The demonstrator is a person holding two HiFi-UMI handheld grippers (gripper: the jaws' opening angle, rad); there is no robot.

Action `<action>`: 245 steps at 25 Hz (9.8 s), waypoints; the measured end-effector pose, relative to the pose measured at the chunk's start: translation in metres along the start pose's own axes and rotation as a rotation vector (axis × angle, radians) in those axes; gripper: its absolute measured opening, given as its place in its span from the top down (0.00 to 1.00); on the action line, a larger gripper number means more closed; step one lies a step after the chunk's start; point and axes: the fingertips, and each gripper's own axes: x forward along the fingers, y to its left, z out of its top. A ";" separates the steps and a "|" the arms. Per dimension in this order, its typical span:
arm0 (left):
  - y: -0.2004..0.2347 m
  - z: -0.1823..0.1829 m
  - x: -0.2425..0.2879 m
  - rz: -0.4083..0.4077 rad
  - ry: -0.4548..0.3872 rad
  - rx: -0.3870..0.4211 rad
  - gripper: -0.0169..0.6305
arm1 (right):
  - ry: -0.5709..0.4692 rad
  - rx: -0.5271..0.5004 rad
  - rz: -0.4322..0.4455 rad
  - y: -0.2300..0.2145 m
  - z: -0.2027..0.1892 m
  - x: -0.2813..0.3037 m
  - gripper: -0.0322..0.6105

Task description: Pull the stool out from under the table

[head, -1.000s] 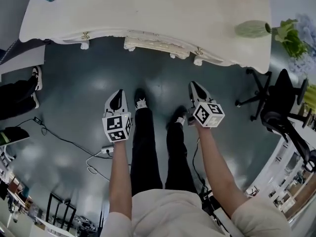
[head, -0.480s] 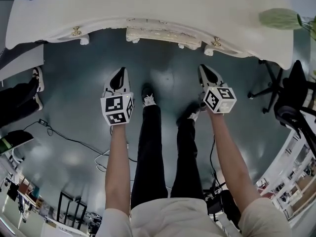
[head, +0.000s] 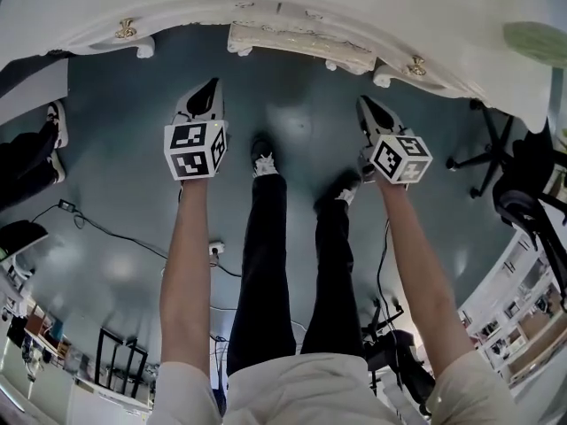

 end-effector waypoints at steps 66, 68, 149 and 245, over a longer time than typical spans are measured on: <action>0.002 -0.100 0.172 -0.297 0.233 0.376 0.51 | 0.296 -0.269 -0.165 -0.132 -0.100 0.111 0.56; -0.001 -0.105 0.168 -0.296 0.227 0.369 0.51 | 0.288 -0.270 -0.166 -0.132 -0.105 0.107 0.56; -0.117 -0.254 -0.085 -0.234 0.399 0.328 0.59 | 0.546 -0.277 -0.016 -0.035 -0.292 -0.137 0.63; -0.269 0.080 -0.351 0.133 -0.074 -0.123 0.95 | 0.012 -0.163 -0.025 0.110 0.051 -0.371 0.88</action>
